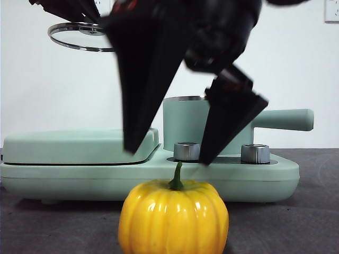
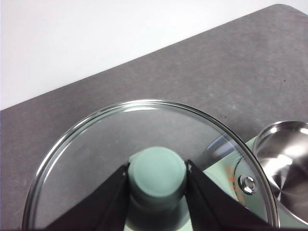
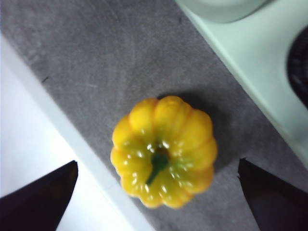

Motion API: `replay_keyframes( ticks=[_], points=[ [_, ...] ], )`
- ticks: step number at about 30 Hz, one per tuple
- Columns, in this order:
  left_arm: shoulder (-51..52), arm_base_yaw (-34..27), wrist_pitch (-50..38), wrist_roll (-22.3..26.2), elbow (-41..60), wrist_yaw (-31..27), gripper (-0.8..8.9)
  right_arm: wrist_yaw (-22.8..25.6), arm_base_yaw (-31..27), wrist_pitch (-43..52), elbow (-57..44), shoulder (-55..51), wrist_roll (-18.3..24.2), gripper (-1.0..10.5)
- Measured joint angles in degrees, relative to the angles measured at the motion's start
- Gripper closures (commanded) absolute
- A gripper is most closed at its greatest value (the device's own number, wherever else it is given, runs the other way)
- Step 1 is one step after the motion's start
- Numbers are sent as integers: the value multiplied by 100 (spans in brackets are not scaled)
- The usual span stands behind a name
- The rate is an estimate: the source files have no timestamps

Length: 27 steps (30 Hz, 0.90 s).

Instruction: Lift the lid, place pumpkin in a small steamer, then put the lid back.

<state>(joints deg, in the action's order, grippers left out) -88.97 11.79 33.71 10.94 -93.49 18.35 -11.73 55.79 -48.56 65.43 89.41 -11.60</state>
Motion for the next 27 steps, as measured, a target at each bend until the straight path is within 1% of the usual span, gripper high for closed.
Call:
replay_keyframes(
  ticks=[5, 14, 15, 16, 18, 19, 21, 24, 27],
  points=[
    [0, -13, 0, -2, 0, 2, 700, 293, 122, 175, 0, 337, -68, 404],
    [0, -11, 0, -4, 0, 2, 700, 295, 197, 195, 0, 951, -90, 406],
    [0, -9, 0, -4, 0, 2, 700, 295, 197, 197, 0, 1029, -90, 419],
    [0, -9, -2, -7, 0, 2, 700, 295, 197, 195, 0, 1088, -92, 463],
    [0, -9, -2, -17, 0, 2, 700, 293, 201, 199, 0, 1119, -94, 599],
    [0, -9, -2, -20, 2, 2, 700, 293, 208, 203, 0, 1119, -96, 643],
    [0, -9, -2, -20, 0, 2, 701, 284, 216, 177, 22, 1119, -114, 649],
    [0, -9, -2, -22, 0, 2, 700, 282, 173, -372, 417, 1130, -131, 649],
    [0, -9, 0, -48, 0, 2, 700, 291, -59, -1134, 1329, 1130, -63, 649]
  ],
)
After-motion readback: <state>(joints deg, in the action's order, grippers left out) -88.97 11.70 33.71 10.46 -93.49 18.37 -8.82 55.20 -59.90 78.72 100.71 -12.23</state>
